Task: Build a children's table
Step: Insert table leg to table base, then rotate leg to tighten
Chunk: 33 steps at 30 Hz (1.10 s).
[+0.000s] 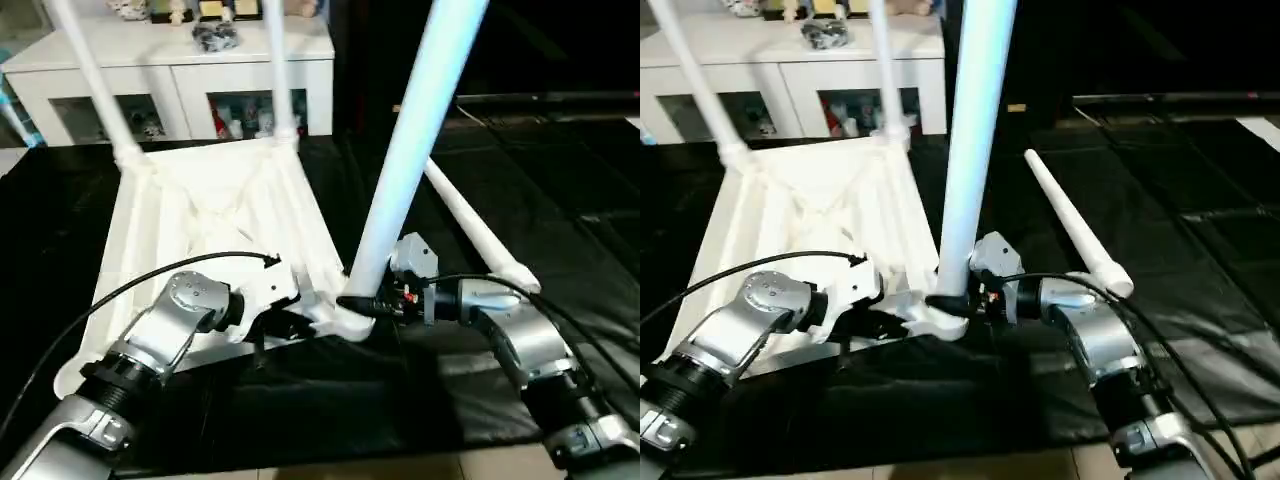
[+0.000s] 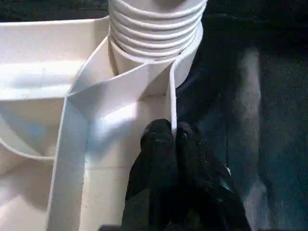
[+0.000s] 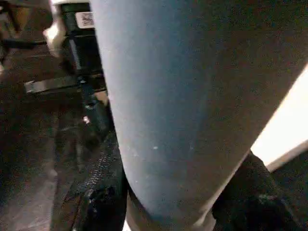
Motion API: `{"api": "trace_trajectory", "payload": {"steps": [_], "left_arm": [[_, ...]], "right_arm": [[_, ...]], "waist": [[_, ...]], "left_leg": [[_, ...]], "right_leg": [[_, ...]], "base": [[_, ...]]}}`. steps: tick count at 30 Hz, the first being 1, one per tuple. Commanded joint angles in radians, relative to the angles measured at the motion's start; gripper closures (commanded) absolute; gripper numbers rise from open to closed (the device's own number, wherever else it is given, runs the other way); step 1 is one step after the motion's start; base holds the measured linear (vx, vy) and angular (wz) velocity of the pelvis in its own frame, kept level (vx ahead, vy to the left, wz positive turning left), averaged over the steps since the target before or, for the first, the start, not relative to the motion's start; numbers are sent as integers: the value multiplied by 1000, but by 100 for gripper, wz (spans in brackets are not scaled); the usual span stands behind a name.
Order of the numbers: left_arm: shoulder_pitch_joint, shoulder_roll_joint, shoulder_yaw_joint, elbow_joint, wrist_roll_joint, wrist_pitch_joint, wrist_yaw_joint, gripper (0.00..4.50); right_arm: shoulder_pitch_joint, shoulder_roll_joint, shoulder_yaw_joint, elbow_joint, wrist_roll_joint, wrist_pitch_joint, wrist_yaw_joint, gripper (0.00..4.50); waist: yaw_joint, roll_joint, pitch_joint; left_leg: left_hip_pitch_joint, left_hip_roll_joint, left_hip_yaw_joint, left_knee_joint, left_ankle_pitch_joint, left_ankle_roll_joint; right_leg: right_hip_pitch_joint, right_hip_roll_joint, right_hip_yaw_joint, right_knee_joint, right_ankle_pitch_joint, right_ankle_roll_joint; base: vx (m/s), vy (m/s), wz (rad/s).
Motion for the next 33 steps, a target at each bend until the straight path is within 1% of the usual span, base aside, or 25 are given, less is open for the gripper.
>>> {"api": "trace_trajectory", "payload": {"steps": [1,3,4,5,6,7,9,11,13,17,18,21,22,23,24,25,26,27,28,30,31,32,33], "left_arm": [[-29,17,-35,-5,19,-33,-77,450],[-37,16,-49,2,22,-43,-103,450],[-44,11,-55,10,25,-50,-117,450],[-44,11,-55,10,25,-50,-117,450],[-51,5,-59,17,25,-51,-125,450],[-53,3,-59,21,26,-51,-127,450],[-67,-8,-65,51,38,-69,-124,450],[-72,-10,-68,60,43,-75,-123,450],[-79,-14,-70,68,45,-76,-124,450],[-88,-23,-62,83,45,-72,-116,450],[-92,-28,-58,95,49,-73,-104,450],[-97,-33,-51,114,55,-78,-96,450],[-98,-33,-49,117,55,-78,-95,450],[-99,-33,-43,124,55,-77,-95,450],[-99,-33,-43,124,55,-77,-95,450],[-98,-34,-38,129,54,-74,-92,450],[-98,-34,-33,131,53,-69,-88,450],[-97,-34,-30,132,51,-66,-85,450],[-97,-35,-29,132,50,-65,-84,450],[-88,-37,-5,114,42,-23,-47,450],[-74,-48,33,77,26,44,13,450],[-72,-50,39,72,24,54,22,450],[-61,-60,63,45,11,95,58,450]], "right_arm": [[44,-14,87,79,-33,44,75,257],[43,-14,91,86,-20,50,110,257],[42,-13,92,90,-18,50,129,257],[42,-13,93,90,-18,50,130,257],[44,-15,99,87,-22,46,142,257],[45,-16,102,86,-24,44,146,257],[50,-12,108,75,-25,42,157,257],[51,-9,109,71,-26,43,157,257],[53,-3,109,67,-28,45,156,257],[51,5,106,74,-35,38,153,257],[53,8,103,75,-36,35,147,257],[57,12,100,73,-36,33,139,257],[59,13,100,71,-36,33,136,257],[63,14,100,69,-38,31,129,257],[63,14,100,69,-38,31,129,257],[66,15,95,69,-39,30,117,257],[68,18,90,71,-40,31,105,257],[70,23,83,73,-37,33,94,257],[71,24,81,73,-37,34,91,257],[74,44,59,90,-44,44,20,257],[77,68,40,111,-63,54,-72,257],[77,71,37,114,-65,56,-84,257],[80,89,23,120,-66,66,-133,257]], "waist": [[2,0,-41],[3,-1,-42],[8,-1,-42],[9,-2,-39],[13,0,-39],[17,-1,-39],[20,2,-37],[18,1,-36],[18,2,-33],[17,3,-33],[18,8,-34],[18,5,-33],[17,6,-32],[17,11,-33],[16,9,-33],[16,11,-33],[15,11,-32],[14,12,-30],[13,11,-30],[12,16,-30],[9,12,-28],[6,10,-26],[-1,8,-22]], "left_leg": [[-1,37,-7,-74,-292,45],[-2,37,-6,-73,-285,46],[1,37,-3,-72,-278,50],[0,38,-3,-73,-277,50],[1,39,-3,-74,-274,50],[3,39,-2,-73,-273,47],[5,39,-2,-75,-285,42],[4,39,-3,-77,-294,37],[5,39,-4,-79,-324,29],[5,40,-5,-81,-331,24],[6,40,-6,-81,-335,23],[9,40,-5,-81,-347,20],[9,40,-6,-82,-358,19],[10,40,-6,-82,-366,15],[9,40,-6,-82,-369,15],[9,40,-8,-83,-372,12],[7,40,-8,-84,-373,12],[6,39,-10,-86,-388,12],[7,39,-10,-86,-394,11],[9,39,-10,-86,-402,5],[10,40,-12,-89,-409,-1],[9,40,-12,-90,-412,-6],[12,35,-14,-88,-440,-10]], "right_leg": [[35,-54,51,-68,-298,-208],[38,-54,52,-65,-285,-214],[37,-53,53,-64,-274,-221],[37,-54,53,-64,-274,-223],[37,-54,54,-63,-270,-223],[37,-55,55,-64,-270,-224],[37,-54,55,-64,-274,-225],[38,-55,55,-65,-283,-221],[37,-56,55,-71,-340,-205],[36,-56,56,-72,-344,-204],[36,-57,55,-71,-346,-204],[34,-56,56,-75,-355,-203],[33,-56,56,-77,-372,-199],[34,-57,55,-78,-383,-195],[33,-57,55,-79,-387,-194],[34,-57,55,-79,-387,-192],[34,-57,55,-78,-384,-192],[34,-57,54,-80,-410,-186],[33,-58,54,-82,-423,-182],[31,-60,56,-84,-446,-177],[30,-61,54,-86,-467,-171],[30,-60,54,-85,-477,-169],[24,-63,50,-96,-571,-138]], "base": [[0,0,0],[0,0,0],[0,0,0],[0,0,0],[0,0,0],[0,0,0],[0,0,0],[0,0,0],[0,0,0],[0,0,0],[0,0,0],[0,0,0],[0,0,0],[0,0,0],[0,0,0],[0,0,0],[0,0,0],[0,0,0],[0,0,0],[0,0,0],[0,0,0],[0,0,0],[0,0,0]]}}
